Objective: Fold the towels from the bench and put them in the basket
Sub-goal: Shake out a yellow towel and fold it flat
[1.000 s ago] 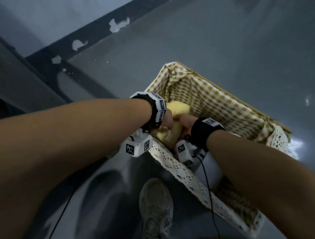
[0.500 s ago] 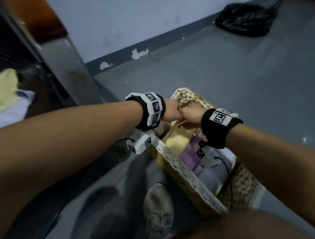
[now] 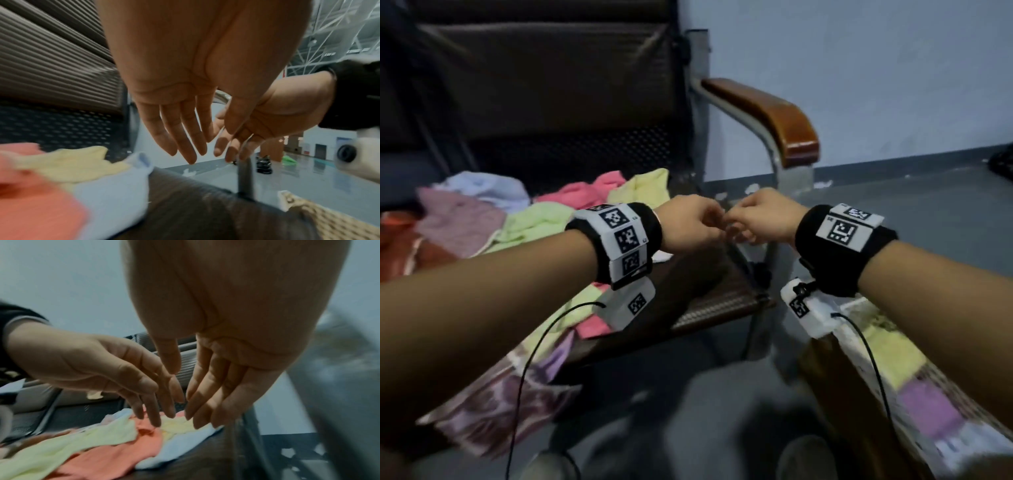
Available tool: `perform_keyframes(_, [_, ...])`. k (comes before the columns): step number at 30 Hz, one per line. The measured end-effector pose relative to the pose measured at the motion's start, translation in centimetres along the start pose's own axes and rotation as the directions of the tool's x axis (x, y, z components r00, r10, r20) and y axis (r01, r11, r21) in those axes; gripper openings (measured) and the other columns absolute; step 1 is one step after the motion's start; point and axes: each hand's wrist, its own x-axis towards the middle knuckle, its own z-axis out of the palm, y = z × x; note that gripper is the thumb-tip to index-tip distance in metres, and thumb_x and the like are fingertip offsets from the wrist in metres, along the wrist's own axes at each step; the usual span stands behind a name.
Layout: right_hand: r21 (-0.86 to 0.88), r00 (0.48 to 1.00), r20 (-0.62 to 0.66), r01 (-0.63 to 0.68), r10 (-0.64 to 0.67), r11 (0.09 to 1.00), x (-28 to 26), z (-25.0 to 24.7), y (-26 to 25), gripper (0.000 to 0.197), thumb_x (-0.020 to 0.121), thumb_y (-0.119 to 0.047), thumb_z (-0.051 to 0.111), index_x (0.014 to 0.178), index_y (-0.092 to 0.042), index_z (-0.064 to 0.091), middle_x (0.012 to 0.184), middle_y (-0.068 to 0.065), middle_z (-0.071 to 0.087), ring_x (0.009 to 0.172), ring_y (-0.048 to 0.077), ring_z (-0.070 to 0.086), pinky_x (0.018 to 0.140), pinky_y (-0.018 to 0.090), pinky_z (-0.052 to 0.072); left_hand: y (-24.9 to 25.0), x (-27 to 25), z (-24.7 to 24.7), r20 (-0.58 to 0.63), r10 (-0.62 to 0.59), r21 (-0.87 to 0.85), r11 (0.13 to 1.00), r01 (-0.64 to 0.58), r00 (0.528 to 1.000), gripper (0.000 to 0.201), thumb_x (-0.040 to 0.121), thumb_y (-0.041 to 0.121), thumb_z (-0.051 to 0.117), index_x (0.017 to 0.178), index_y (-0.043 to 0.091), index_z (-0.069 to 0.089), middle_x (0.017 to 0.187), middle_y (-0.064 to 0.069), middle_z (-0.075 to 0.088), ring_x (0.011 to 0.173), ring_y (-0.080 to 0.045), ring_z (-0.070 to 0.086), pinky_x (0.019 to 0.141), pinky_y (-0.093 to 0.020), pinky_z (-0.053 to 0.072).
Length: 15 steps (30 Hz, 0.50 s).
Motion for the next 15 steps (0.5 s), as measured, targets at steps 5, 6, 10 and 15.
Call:
perform_keyframes(5, [-0.118,0.983,0.168,0.091,-0.071,0.989,3.6,7.8,-3.7,0.025,0.089,-0.027,0.062,0.092,-0.004,0.071,0.091,0.008,0.075,0.077,0.022,0.070,0.064,0.030,0.055,-8.1,-4.1,-1.8,-0.033,-0.117,0.093,0.988,0.120,0.993,0.025,0.093,0.030,0.063,0.115,0.020,0.069,0.114,0.001,0.071,0.102,-0.017,0.064,0.085,-0.028,0.047])
perform_keyframes(6, [-0.155,0.979,0.179,0.129,-0.100,0.980,4.1,9.4,-4.2,0.024,0.091,-0.025,0.062,0.102,-0.006,0.072,0.097,0.009,0.075,0.086,0.022,0.072,0.073,0.033,0.059,-9.6,-4.9,-2.0,-0.025,-0.143,0.125,0.982,0.145,0.989,0.029,0.093,0.031,0.062,0.119,0.019,0.068,0.118,0.000,0.070,0.105,-0.018,0.064,0.086,-0.029,0.048])
perform_keyframes(10, [-0.232,0.951,0.233,0.256,-0.202,0.938,5.6,14.3,-5.9,0.027,0.092,-0.023,0.065,0.113,-0.007,0.071,0.097,0.016,0.074,0.084,0.023,0.068,0.086,0.042,0.056,-15.5,-7.6,-2.3,-0.034,-0.336,0.338,0.882,0.327,0.941,0.055,0.088,0.043,0.065,0.137,0.021,0.052,0.134,-0.009,0.056,0.115,-0.028,0.057,0.094,-0.040,0.050])
perform_keyframes(15, [-0.250,0.929,0.288,0.309,-0.235,0.917,6.2,18.5,-7.8,0.039,0.084,-0.044,0.074,0.112,-0.018,0.068,0.086,-0.006,0.064,0.070,0.010,0.057,0.067,0.025,0.046,-20.5,-10.4,-2.1,-0.145,-0.549,0.280,0.776,0.566,0.823,0.081,0.076,0.058,0.069,0.141,0.019,0.039,0.131,-0.014,0.054,0.114,-0.036,0.057,0.088,-0.042,0.051])
